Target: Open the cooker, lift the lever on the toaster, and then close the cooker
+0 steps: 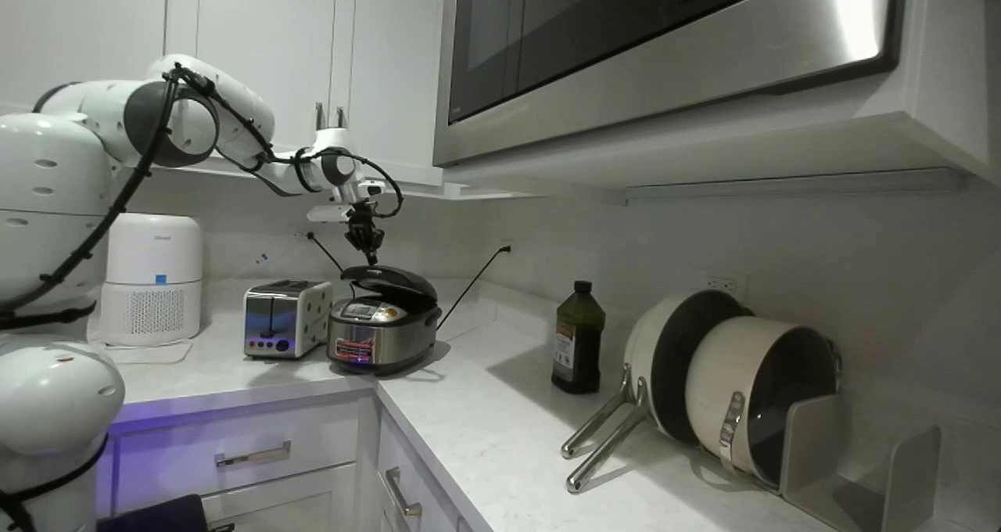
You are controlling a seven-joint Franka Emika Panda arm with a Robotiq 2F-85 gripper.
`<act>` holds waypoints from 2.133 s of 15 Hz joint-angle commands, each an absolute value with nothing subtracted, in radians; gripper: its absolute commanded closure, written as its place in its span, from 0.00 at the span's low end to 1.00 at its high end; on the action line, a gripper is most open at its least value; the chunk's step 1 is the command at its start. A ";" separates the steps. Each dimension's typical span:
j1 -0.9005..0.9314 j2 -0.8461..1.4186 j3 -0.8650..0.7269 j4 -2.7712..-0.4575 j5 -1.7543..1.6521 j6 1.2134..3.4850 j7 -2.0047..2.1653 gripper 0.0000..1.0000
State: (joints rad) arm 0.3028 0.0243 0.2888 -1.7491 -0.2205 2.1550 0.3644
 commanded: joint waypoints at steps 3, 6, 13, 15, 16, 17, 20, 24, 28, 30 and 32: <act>0.341 0.090 0.314 -1.558 -0.231 1.994 0.482 1.00; 0.362 0.102 0.315 -1.479 -0.231 1.907 0.533 1.00; 0.359 0.099 0.297 -1.361 -0.180 1.744 0.613 1.00; 0.354 0.099 0.289 -1.330 -0.155 1.679 0.638 1.00; 0.352 0.103 0.286 -1.309 -0.139 1.632 0.648 1.00; 0.349 0.107 0.283 -1.292 -0.121 1.591 0.657 1.00; 0.339 0.112 0.282 -1.254 -0.053 1.468 0.644 1.00; 0.330 0.131 0.277 -1.232 0.030 1.359 0.623 1.00; 0.319 0.131 0.274 -1.268 0.110 1.315 0.600 1.00; 0.314 0.119 0.275 -1.302 0.145 1.301 0.582 1.00; 0.309 0.095 0.274 -1.341 0.173 1.287 0.575 0.99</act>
State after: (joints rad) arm 0.3228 0.1277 0.2762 -1.2936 0.1243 1.3191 0.6058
